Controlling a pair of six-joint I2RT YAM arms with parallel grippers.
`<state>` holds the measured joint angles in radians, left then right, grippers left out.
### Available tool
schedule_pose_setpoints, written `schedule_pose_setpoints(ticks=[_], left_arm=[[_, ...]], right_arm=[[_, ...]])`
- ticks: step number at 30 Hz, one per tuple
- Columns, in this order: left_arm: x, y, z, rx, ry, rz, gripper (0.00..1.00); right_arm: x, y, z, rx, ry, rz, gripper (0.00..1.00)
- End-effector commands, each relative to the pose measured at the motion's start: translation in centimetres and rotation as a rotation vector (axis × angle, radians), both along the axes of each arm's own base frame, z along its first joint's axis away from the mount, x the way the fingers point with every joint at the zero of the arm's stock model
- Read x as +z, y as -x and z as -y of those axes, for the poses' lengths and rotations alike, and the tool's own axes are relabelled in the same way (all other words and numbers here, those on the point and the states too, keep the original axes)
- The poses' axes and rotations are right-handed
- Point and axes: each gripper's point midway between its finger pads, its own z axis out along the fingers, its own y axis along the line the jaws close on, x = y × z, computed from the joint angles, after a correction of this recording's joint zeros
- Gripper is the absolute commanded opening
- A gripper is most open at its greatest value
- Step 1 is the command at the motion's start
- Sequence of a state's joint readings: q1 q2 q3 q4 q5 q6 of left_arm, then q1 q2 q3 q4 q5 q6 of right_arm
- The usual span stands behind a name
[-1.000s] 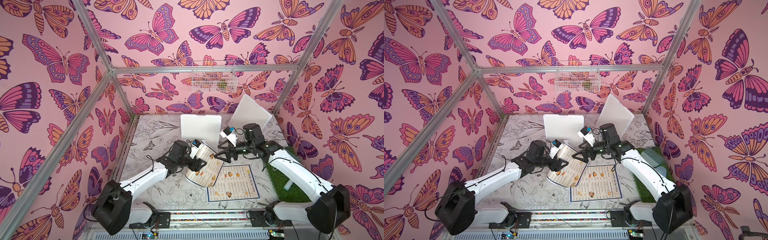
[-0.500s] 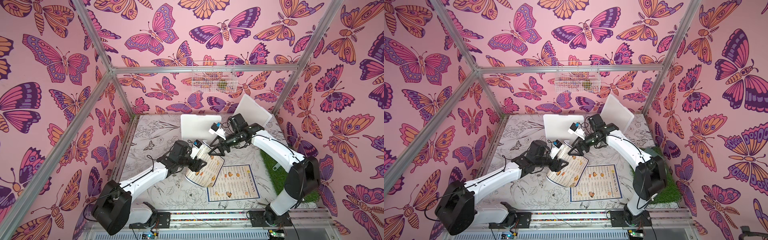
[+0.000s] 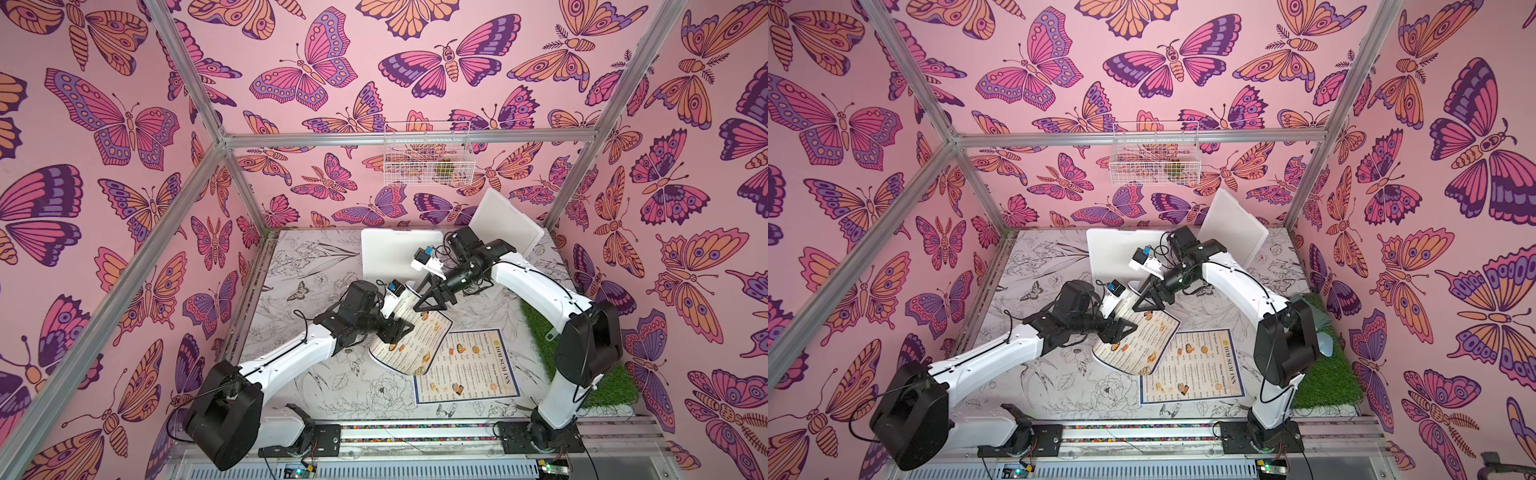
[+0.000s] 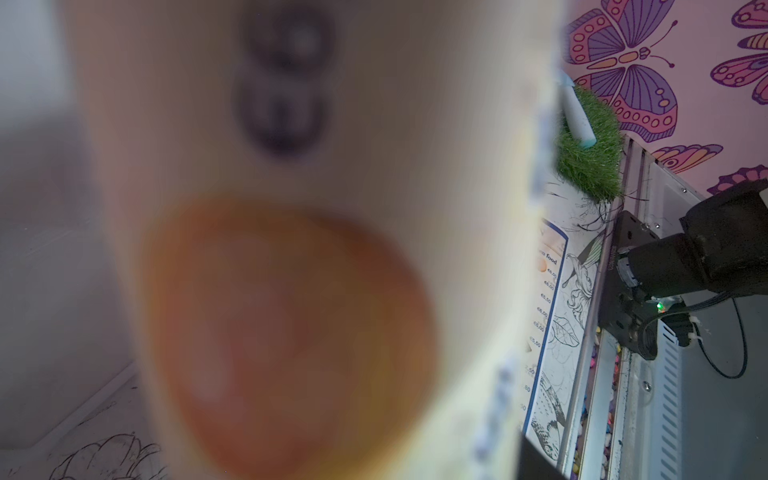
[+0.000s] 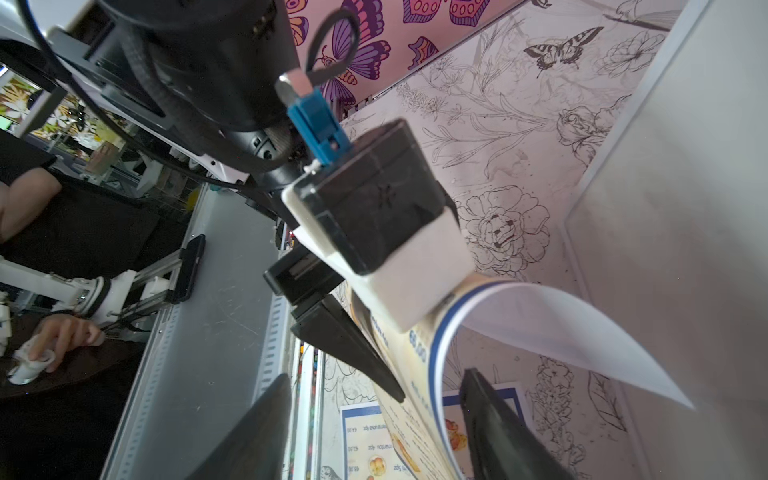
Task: Insert the menus into the narrow rack
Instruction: Pick up the menu from the center of the board.
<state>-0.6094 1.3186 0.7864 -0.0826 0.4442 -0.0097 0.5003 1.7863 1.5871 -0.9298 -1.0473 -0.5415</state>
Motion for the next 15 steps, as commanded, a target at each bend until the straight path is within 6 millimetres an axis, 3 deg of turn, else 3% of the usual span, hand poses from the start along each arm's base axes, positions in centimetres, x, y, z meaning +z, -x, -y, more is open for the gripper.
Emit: schedule_pose_setpoints(ticks=[1,15], left_arm=[[0.7,0.0,0.2,-0.014,0.001,0.025,0.66],[0.8,0.1,0.3,-0.022,0.004,0.027,0.66]], right_arm=[[0.8,1.0,-0.2,0.051,-0.030,-0.035,0.61],[-0.3,0.4,-0.6,0.060,-0.013,-0.070,0.29]])
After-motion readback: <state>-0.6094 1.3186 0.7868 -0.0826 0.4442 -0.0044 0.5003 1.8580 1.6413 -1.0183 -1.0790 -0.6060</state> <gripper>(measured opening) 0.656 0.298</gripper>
